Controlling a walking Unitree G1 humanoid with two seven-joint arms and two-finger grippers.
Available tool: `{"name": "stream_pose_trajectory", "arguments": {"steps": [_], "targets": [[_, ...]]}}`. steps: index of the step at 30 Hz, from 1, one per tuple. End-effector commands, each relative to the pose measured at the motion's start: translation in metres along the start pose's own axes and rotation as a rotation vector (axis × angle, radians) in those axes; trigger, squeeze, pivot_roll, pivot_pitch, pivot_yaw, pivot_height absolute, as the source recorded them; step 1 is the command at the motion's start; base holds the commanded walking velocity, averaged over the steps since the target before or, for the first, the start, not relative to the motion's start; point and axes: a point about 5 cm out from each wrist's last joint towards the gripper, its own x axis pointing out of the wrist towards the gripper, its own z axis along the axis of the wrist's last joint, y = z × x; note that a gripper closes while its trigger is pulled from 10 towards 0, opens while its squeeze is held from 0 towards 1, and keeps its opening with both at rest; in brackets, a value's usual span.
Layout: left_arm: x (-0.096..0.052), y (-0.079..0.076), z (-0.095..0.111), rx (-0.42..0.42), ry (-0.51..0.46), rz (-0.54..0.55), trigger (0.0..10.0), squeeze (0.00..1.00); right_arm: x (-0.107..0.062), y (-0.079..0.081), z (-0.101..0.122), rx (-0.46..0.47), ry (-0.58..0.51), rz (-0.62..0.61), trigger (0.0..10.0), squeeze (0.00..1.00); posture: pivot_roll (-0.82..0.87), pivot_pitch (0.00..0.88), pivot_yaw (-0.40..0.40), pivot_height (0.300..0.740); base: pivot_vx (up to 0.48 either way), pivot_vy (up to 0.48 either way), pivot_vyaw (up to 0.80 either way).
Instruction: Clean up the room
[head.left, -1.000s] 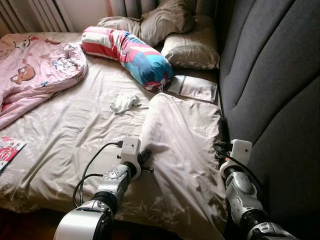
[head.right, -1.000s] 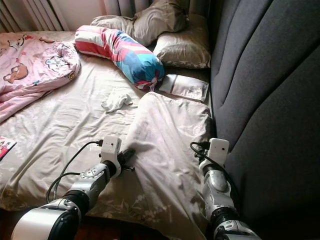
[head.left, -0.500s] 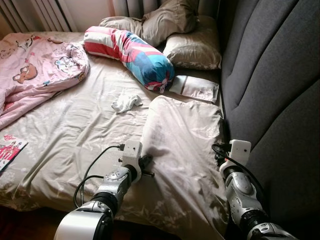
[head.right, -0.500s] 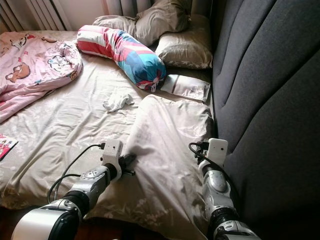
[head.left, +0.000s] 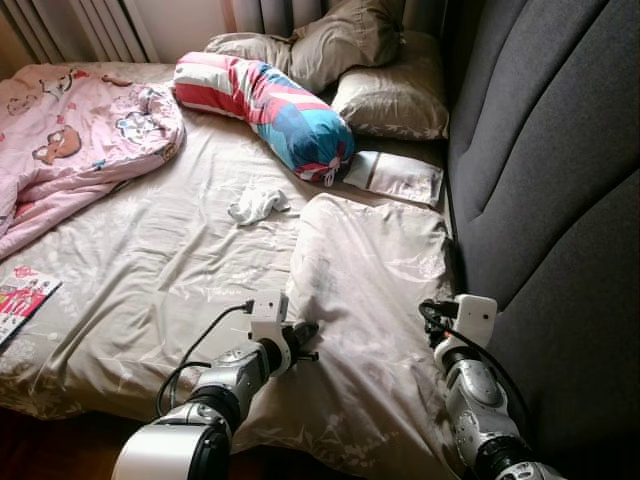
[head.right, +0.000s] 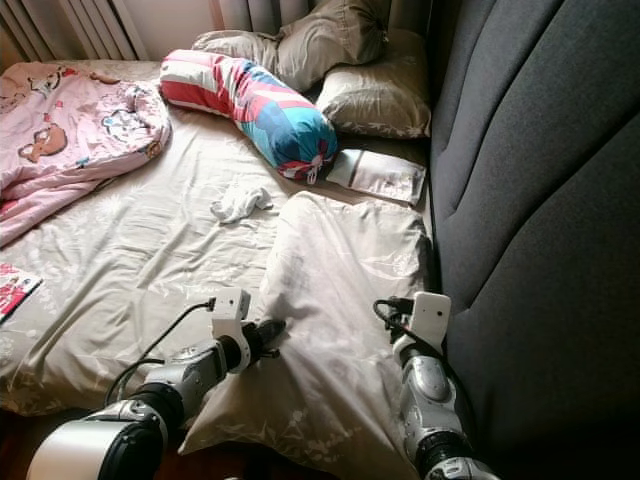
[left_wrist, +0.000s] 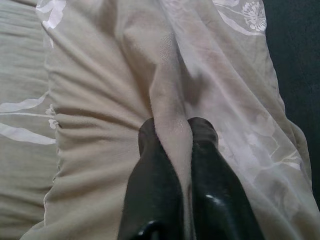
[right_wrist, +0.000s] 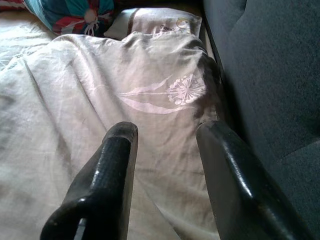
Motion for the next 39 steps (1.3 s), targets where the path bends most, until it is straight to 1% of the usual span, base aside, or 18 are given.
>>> {"name": "stream_pose_trajectory", "arguments": {"steps": [1, 8, 11, 14, 15, 16, 17, 19, 20, 24, 26, 27, 29, 33, 36, 39], "targets": [[0.000, -0.003, -0.006, -0.010, 0.013, -0.032, 10.0, 1.00, -0.004, 0.001, -0.007, -0.001, 0.018, 0.002, 10.0, 0.00, -0.11, 0.307, 0.064, 0.740, 0.000, 0.000, 0.00], [0.000, -0.002, -0.006, -0.008, 0.014, -0.027, 10.0, 1.00, -0.005, 0.002, -0.008, 0.000, 0.016, 0.004, 10.0, 0.00, -0.11, 0.301, 0.064, 0.740, 0.000, 0.000, 0.00], [-0.001, 0.000, -0.006, 0.013, 0.010, -0.012, 10.0, 1.00, -0.006, 0.003, -0.010, 0.001, 0.019, 0.006, 10.0, 0.00, -0.11, 0.295, 0.062, 0.740, 0.000, 0.000, 0.00], [-0.005, 0.010, -0.001, 0.061, -0.037, 0.045, 10.0, 1.00, -0.007, 0.005, -0.011, 0.005, 0.014, 0.010, 10.0, 0.00, -0.12, 0.280, 0.057, 0.740, 0.000, 0.000, 0.00], [-0.009, 0.016, 0.004, 0.097, -0.089, 0.087, 10.0, 1.00, -0.009, 0.004, -0.012, 0.009, 0.009, 0.008, 10.0, 0.00, -0.12, 0.273, 0.056, 0.740, 0.000, 0.000, 0.00], [-0.011, 0.019, 0.006, 0.108, -0.116, 0.104, 10.0, 0.52, -0.010, 0.003, -0.013, 0.012, 0.006, 0.007, 10.0, 0.00, -0.11, 0.267, 0.054, 0.740, 0.000, 0.000, 0.00], [-0.013, 0.021, 0.008, 0.116, -0.141, 0.115, 10.0, 0.00, -0.011, 0.002, -0.014, 0.014, 0.002, 0.006, 10.0, 0.00, -0.11, 0.264, 0.053, 0.740, 0.000, 0.000, 0.00], [-0.018, 0.027, 0.010, 0.167, -0.190, 0.144, 10.0, 0.00, -0.015, -0.001, -0.017, 0.018, -0.004, 0.001, 10.0, 0.00, -0.11, 0.255, 0.052, 0.740, 0.000, 0.000, 0.00], [-0.021, 0.030, 0.010, 0.178, -0.210, 0.161, 10.0, 0.00, -0.018, -0.003, -0.019, 0.019, -0.005, -0.004, 10.0, 0.00, -0.10, 0.248, 0.052, 0.740, 0.000, 0.000, 0.00], [-0.037, 0.044, 0.005, 0.195, -0.293, 0.227, 10.0, 0.00, -0.030, -0.011, -0.030, 0.022, -0.007, -0.022, 10.0, 0.00, -0.10, 0.231, 0.049, 0.740, 0.000, 0.000, 0.00], [-0.044, 0.050, 0.000, 0.191, -0.321, 0.264, 10.0, 0.00, -0.036, -0.014, -0.034, 0.028, -0.002, -0.035, 10.0, 0.00, -0.09, 0.225, 0.049, 0.740, 0.000, 0.000, 0.00], [-0.050, 0.053, -0.006, 0.201, -0.330, 0.285, 10.0, 0.00, -0.041, -0.017, -0.039, 0.025, 0.007, -0.043, 10.0, 0.00, -0.10, 0.223, 0.049, 0.740, 0.000, 0.000, 0.00], [-0.054, 0.055, -0.015, 0.217, -0.316, 0.305, 10.0, 0.00, -0.046, -0.019, -0.044, 0.023, 0.019, -0.048, 10.0, 0.00, -0.10, 0.220, 0.048, 0.740, 0.000, 0.000, 0.00], [-0.059, 0.058, -0.037, 0.179, -0.260, 0.343, 10.0, 0.00, -0.052, -0.021, -0.050, 0.015, 0.038, -0.053, 10.0, 0.00, -0.10, 0.214, 0.048, 0.740, 0.000, 0.000, 0.00], [-0.061, 0.058, -0.040, 0.166, -0.255, 0.362, 10.0, 0.00, -0.052, -0.021, -0.050, 0.017, 0.041, -0.053, 10.0, 0.00, -0.09, 0.210, 0.048, 0.740, 0.000, 0.176, 0.00], [-0.060, 0.057, -0.038, 0.166, -0.265, 0.364, 10.0, 0.00, -0.050, -0.019, -0.047, 0.013, 0.035, -0.040, 10.0, 0.00, -0.09, 0.204, 0.048, 0.740, 0.000, 0.112, 0.00]]}}
